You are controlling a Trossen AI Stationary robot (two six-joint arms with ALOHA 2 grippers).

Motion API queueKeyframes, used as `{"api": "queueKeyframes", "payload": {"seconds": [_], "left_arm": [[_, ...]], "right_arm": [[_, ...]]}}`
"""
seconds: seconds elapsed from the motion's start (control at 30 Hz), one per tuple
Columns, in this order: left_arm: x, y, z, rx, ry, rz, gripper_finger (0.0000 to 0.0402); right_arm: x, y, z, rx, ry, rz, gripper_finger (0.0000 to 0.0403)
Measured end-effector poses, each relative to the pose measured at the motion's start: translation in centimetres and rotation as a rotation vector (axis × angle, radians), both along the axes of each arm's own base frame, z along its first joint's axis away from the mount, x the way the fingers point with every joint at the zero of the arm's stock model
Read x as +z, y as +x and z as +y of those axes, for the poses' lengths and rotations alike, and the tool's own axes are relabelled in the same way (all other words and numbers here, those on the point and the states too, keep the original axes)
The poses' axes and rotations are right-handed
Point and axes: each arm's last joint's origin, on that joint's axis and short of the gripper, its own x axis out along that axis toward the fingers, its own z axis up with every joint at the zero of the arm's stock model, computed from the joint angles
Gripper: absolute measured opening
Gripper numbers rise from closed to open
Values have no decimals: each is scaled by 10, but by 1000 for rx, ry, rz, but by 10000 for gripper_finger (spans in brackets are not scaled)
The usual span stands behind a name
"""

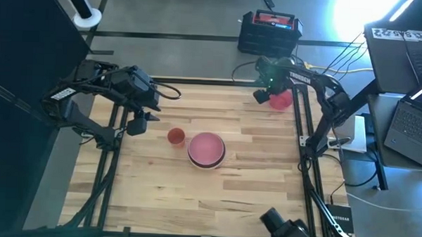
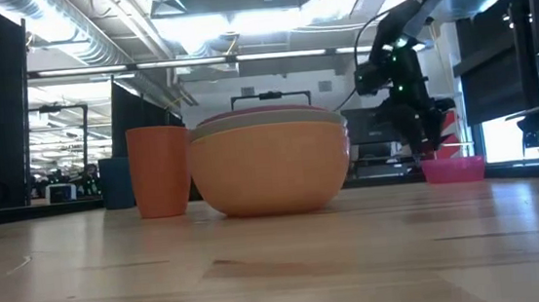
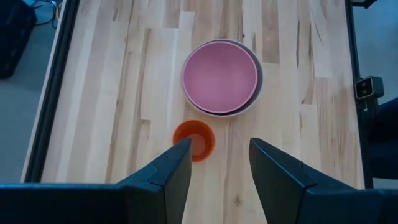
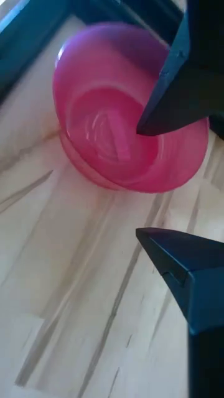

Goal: Nest bowls inside each other
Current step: Stack the red bowl on top of the pink bowl

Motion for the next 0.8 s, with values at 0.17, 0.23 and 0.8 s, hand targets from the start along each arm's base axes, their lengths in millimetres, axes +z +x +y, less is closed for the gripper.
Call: {"api": "queueKeyframes", "payload": {"seconds": [0.17,0.23,0.8], "left_arm": [[0,0,0,1,-1,0,145],[0,0,0,2,-1,0,145],[0,0,0,8,-6,-1,145]], "right_arm": [[-17,4,-5,0,39,16,222],[-24,5,-7,-1,55,22,218],[-33,26,9,170,137,-19,1]]}}
